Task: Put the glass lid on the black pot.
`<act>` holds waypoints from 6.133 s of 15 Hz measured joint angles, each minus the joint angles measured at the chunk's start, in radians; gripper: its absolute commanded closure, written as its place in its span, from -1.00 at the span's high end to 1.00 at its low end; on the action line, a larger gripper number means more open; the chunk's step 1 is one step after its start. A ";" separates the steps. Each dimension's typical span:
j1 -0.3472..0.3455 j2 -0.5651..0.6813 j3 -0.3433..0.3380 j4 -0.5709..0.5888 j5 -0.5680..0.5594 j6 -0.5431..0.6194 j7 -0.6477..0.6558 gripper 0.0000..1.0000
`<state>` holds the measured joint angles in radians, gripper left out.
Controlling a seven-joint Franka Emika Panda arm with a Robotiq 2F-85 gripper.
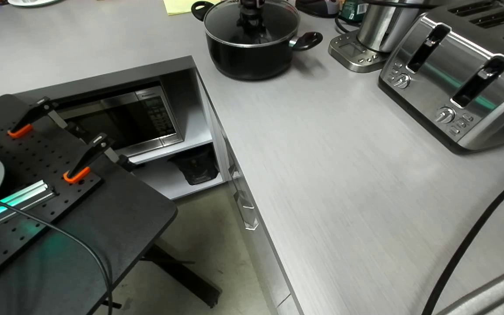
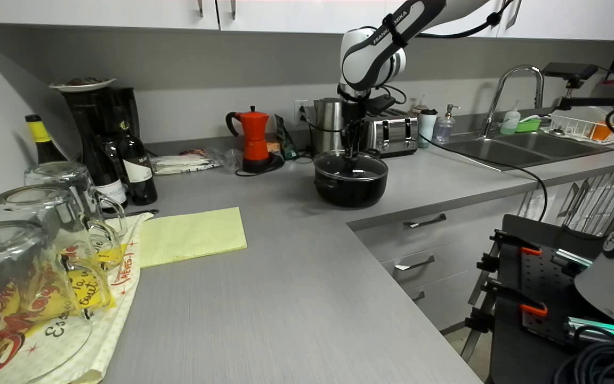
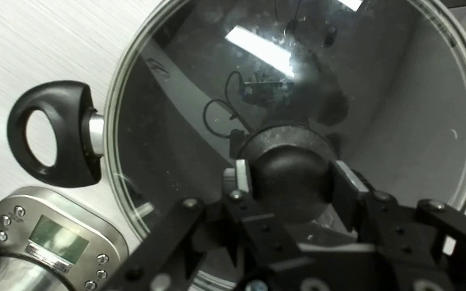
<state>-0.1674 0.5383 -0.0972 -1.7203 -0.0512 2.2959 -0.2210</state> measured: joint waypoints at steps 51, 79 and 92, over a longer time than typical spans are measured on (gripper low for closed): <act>-0.009 -0.028 0.006 -0.027 0.005 -0.006 -0.001 -0.50; 0.010 -0.024 -0.008 -0.066 -0.107 0.091 0.023 -0.50; 0.011 -0.179 0.022 -0.328 -0.113 0.321 -0.028 1.00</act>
<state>-0.1561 0.3590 -0.0753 -2.0479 -0.1644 2.6174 -0.2494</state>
